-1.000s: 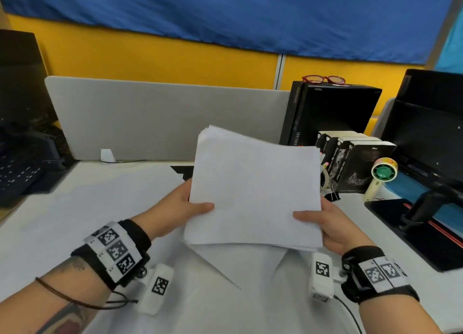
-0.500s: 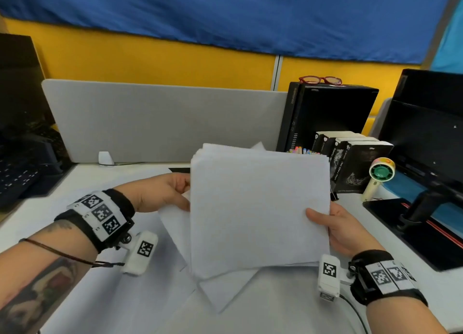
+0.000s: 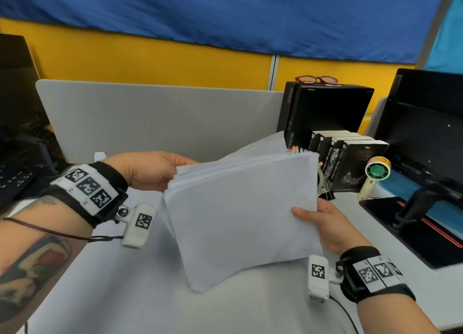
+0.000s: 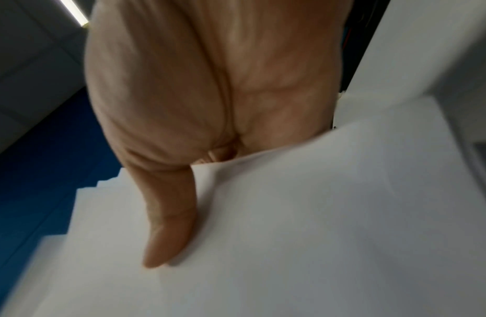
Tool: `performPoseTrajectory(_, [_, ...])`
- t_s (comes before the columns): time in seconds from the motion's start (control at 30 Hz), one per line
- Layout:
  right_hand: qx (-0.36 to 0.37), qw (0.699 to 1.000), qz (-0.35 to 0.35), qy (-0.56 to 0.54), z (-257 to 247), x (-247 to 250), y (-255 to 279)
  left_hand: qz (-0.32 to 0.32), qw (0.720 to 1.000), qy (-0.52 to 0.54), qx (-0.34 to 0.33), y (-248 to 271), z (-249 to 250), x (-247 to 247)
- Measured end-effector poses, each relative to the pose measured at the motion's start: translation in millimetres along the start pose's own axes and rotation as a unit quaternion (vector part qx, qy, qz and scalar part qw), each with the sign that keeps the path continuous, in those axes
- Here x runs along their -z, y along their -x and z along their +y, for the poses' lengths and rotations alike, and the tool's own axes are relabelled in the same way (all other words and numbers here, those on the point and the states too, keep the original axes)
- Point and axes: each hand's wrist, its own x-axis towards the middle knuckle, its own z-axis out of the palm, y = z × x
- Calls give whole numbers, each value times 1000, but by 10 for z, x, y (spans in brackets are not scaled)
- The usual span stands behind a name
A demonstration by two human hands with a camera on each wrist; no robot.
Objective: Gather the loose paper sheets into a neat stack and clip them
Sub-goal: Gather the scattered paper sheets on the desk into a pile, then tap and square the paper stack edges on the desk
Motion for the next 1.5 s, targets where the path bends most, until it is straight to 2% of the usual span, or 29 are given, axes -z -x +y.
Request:
performPoseTrajectory(0.17, [17, 997, 66, -36, 10, -42, -66, 36, 986, 159, -47, 59, -252, 232])
performPoseTrajectory(0.33, [16, 993, 91, -77, 97, -58, -111, 94, 982, 147, -70, 3, -695, 161])
performPoseTrajectory(0.4, [13, 992, 93, -85, 136, -98, -117, 147, 973, 154, -94, -72, -797, 9])
performPoseTrajectory(0.5, [25, 993, 82, -78, 145, -155, -98, 250, 942, 169, -147, -224, -819, -225])
performPoseTrajectory(0.57, [52, 996, 75, -24, 107, -177, -74, 322, 919, 144, -174, -310, -756, -343])
performPoseTrajectory(0.67, [92, 990, 84, 67, 75, -184, -76, 371, 899, 107, -207, -375, -605, -437])
performPoseTrajectory(0.77, [148, 975, 108, 124, 39, -188, -72, 376, 893, 92, -228, -381, -515, -423])
performPoseTrajectory(0.93, [211, 968, 115, 74, -59, -243, -32, 374, 896, 81, -227, -360, -621, -450])
performPoseTrajectory(1.0, [193, 972, 107, 78, -25, -239, -16, 372, 903, 76, -201, -343, -735, -480])
performPoseTrajectory(1.1, [120, 982, 51, 137, 81, -195, 14, 313, 939, 41, -135, -335, -974, -541])
performPoseTrajectory(1.13, [112, 978, 48, 171, 106, -192, 17, 307, 944, 36, -115, -343, -1047, -551])
performPoseTrajectory(1.2, [143, 953, 68, 256, 89, -247, 20, 327, 939, 27, -102, -350, -1108, -547])
performPoseTrajectory(1.27, [176, 931, 66, 313, -14, -393, 16, 389, 911, 3, -133, -323, -1025, -501])
performPoseTrajectory(1.3, [191, 923, 53, 330, -75, -480, 7, 439, 882, -33, -167, -273, -924, -484])
performPoseTrajectory(1.37, [234, 895, 26, 380, -220, -644, 6, 515, 795, -180, -265, -109, -653, -468])
performPoseTrajectory(1.43, [302, 849, -10, 433, -381, -842, 28, 502, 701, -376, -338, 98, -382, -442])
performPoseTrajectory(1.47, [330, 833, -29, 444, -458, -958, 48, 461, 681, -455, -341, 192, -265, -407])
performPoseTrajectory(1.5, [351, 825, -47, 441, -521, -1082, 62, 408, 683, -507, -330, 281, -180, -353])
